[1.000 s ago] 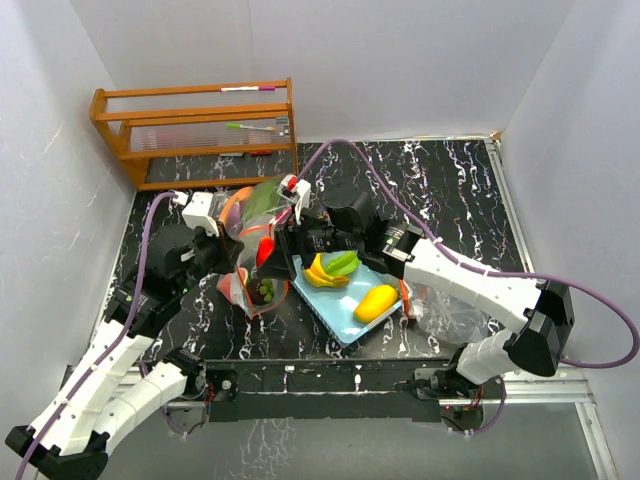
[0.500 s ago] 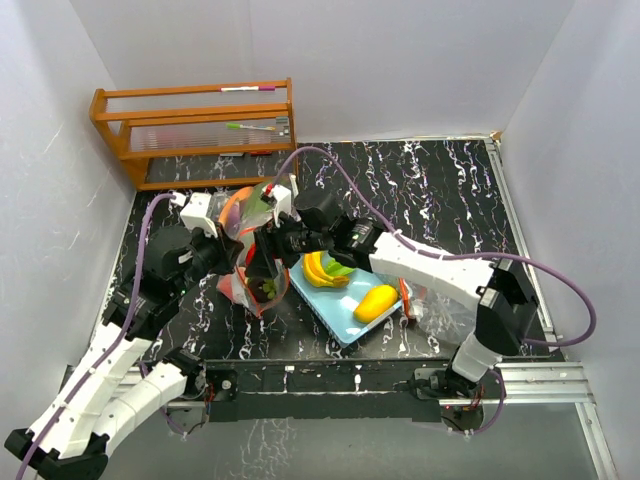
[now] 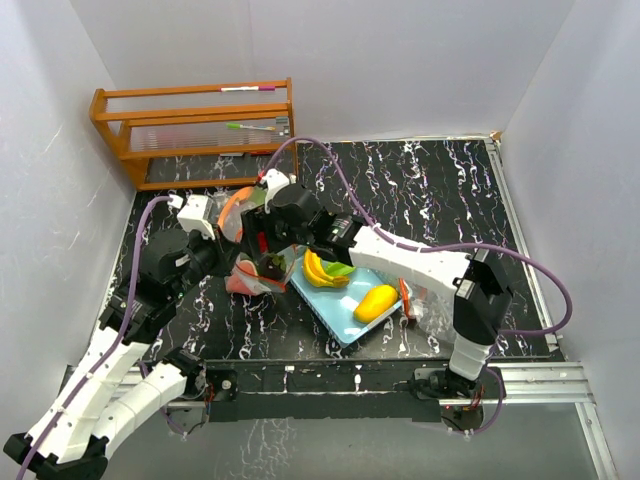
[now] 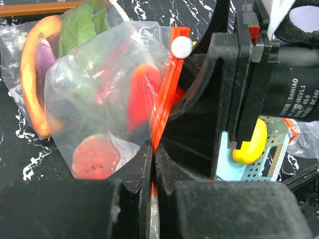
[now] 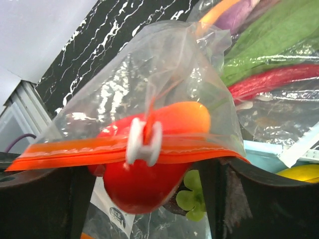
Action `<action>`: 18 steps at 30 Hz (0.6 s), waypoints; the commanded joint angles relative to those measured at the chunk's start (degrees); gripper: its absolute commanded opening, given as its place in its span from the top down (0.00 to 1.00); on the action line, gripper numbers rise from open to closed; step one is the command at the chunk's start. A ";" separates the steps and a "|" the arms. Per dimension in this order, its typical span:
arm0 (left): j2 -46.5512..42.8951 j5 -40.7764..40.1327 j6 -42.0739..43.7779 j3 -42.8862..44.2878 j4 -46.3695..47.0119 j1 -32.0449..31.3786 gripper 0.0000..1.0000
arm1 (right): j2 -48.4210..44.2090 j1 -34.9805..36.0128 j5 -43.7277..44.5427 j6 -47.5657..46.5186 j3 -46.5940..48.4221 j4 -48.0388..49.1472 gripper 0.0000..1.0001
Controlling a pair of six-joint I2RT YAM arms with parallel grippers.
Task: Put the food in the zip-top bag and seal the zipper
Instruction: Place the fake fruit in the zipper food storage bag.
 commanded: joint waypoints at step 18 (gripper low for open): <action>0.25 -2.62 0.26 0.65 0.56 -0.17 1.00 | -16.93 5.44 10.27 0.54 -3.71 -5.15 0.02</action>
